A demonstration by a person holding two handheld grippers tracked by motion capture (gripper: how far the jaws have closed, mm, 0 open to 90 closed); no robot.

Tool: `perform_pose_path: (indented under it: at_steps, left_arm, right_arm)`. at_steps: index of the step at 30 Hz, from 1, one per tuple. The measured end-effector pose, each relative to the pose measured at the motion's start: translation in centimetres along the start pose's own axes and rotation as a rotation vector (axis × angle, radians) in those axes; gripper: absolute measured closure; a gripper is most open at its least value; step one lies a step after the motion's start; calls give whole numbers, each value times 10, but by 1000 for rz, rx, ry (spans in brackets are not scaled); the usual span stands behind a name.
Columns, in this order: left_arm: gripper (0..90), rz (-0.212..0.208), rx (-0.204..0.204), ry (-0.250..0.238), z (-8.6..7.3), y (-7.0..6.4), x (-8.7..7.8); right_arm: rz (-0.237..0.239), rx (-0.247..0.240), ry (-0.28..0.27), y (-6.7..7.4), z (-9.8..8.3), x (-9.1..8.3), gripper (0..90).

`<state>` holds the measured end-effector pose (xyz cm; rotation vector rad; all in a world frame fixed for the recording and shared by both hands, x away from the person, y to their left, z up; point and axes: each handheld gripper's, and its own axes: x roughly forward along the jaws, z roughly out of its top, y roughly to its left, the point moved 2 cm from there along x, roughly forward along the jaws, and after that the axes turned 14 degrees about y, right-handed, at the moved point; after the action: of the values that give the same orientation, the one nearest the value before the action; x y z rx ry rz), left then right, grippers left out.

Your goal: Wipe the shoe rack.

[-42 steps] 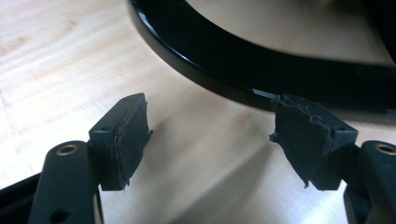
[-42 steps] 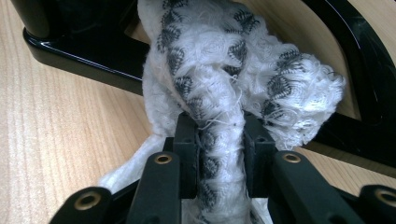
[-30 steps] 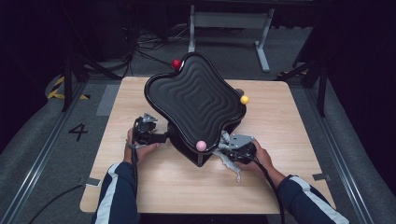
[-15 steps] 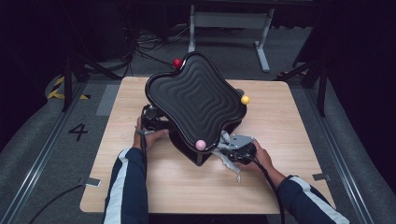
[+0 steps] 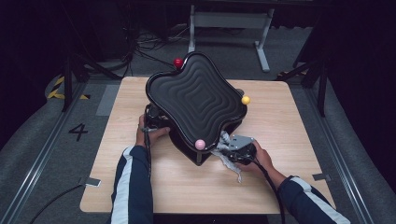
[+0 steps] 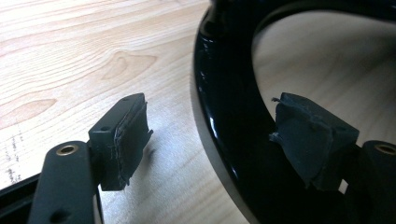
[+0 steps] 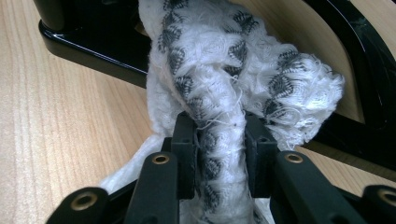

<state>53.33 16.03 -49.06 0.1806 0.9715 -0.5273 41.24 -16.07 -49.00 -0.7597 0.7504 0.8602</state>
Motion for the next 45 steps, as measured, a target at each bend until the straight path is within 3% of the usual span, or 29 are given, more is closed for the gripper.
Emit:
perform_pose_path:
  at_steps: [2,5,7,9,11,13,17,19,21,23,25,26,27,31,33,34,36,38,39,40,41,42,43,45]
  left_arm:
    - [268,8,3,5,2,0,1]
    - [287,-31,37,3,7,-4,5]
    - [288,-16,60,5,9,-5,6]
    - [280,6,145,70,16,-12,14]
    - [288,48,125,44,19,-19,18]
    - [294,77,131,29,23,-22,21]
    - [317,94,130,27,31,-24,24]
    - [341,113,106,7,34,-26,25]
    - [399,127,104,-31,38,-27,25]
    - [448,121,92,-40,40,-28,25]
    - [520,125,104,-35,41,-27,25]
    - [551,162,93,-72,41,-26,23]
    - [665,175,74,-90,40,-26,22]
    - [748,148,72,-77,37,-21,19]
    - [800,94,76,-65,36,-21,18]
    - [816,94,76,-65,36,-21,18]
    - [817,113,71,-78,35,-22,19]
    - [900,141,82,-87,32,-20,16]
    - [900,141,82,-87,32,-20,16]
    - [900,164,67,-102,29,-17,16]
    - [900,185,0,-148,27,-17,18]
    - [899,171,1,-148,26,-15,17]
    - [830,98,41,-113,25,-12,14]
    - [755,52,72,-100,28,-13,13]
  right_arm:
    - [3,1,-1,0,0,0,704]
    - [4,1,-3,0,0,0,702]
    - [7,2,-3,0,-1,0,700]
    - [6,0,-3,0,-1,0,698]
    - [8,2,-2,0,-1,-1,697]
    - [6,2,-2,1,-1,-1,697]
    - [5,0,-3,1,-1,-1,696]
    - [2,-3,-1,1,-1,-1,694]
    - [3,-6,-1,1,-1,-2,693]
    - [5,-6,1,2,-1,-2,693]
    - [2,-14,6,2,-1,-3,698]
    - [4,-19,7,3,-2,-3,710]
    - [3,-30,9,4,-2,-4,724]
    - [4,-47,17,4,-3,-6,750]
    - [8,-56,22,4,-4,-8,758]
    - [8,-56,22,4,-4,-8,758]
    - [13,-64,24,5,-6,-11,763]
    - [21,-72,23,6,-10,-15,763]
    - [21,-72,23,6,-10,-15,763]
    - [29,-78,21,7,-11,-16,763]
    - [36,-82,20,8,-13,-17,762]
    - [41,-85,21,9,-15,-19,762]
    - [53,-95,12,11,-16,-22,762]
    - [59,-105,8,14,-17,-25,761]
